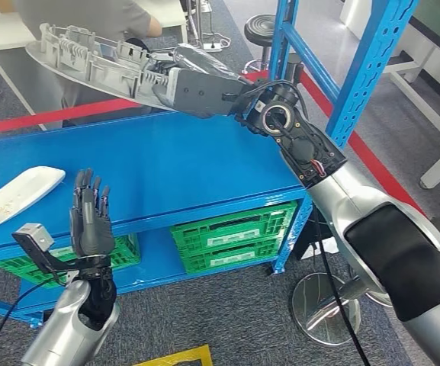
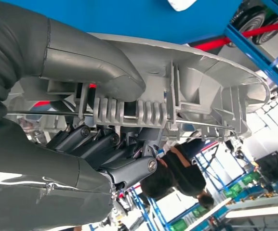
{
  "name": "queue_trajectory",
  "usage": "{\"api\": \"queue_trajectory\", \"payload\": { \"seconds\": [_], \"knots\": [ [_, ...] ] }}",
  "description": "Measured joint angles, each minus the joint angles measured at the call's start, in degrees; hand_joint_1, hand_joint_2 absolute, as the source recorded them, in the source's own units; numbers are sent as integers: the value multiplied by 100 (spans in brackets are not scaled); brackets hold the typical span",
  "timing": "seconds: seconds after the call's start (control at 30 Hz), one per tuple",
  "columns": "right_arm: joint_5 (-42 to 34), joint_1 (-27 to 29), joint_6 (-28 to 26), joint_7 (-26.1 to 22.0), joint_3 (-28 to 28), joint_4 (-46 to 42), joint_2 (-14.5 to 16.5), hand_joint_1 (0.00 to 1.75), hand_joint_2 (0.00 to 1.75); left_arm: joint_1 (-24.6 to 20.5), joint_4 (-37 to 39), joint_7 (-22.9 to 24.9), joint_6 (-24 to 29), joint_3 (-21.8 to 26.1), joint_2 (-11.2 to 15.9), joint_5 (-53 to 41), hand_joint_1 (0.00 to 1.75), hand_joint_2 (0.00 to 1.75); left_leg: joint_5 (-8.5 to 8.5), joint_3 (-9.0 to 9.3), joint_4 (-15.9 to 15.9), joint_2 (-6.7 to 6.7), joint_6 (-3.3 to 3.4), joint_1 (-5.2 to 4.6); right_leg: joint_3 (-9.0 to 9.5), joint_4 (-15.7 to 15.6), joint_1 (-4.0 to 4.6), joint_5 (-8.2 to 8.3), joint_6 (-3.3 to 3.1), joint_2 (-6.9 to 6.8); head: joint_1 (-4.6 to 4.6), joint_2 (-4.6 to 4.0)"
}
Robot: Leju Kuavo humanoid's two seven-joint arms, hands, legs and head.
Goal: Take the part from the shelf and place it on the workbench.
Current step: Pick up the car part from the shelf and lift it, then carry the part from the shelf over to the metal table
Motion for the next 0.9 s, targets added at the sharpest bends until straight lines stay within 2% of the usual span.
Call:
{"api": "queue_trajectory", "payload": {
  "seconds": [0.63, 0.9],
  "knots": [
    [-24, 36, 23, 60, -17, -310, 0, 175, 175, 6, -58, -84, 62, -33, 3, -97, 0, 175, 0, 0, 1, 1, 0, 1, -1, 0, 0, 0, 0, 0, -1, 0],
    [-259, 372, 139, 510, -51, -902, -10, 175, 175, 33, -77, -274, 184, -42, 1, -213, 0, 175, 0, 0, 1, 2, 0, 3, -4, 0, 0, 0, 0, 1, -1, 0]
  ]
}}
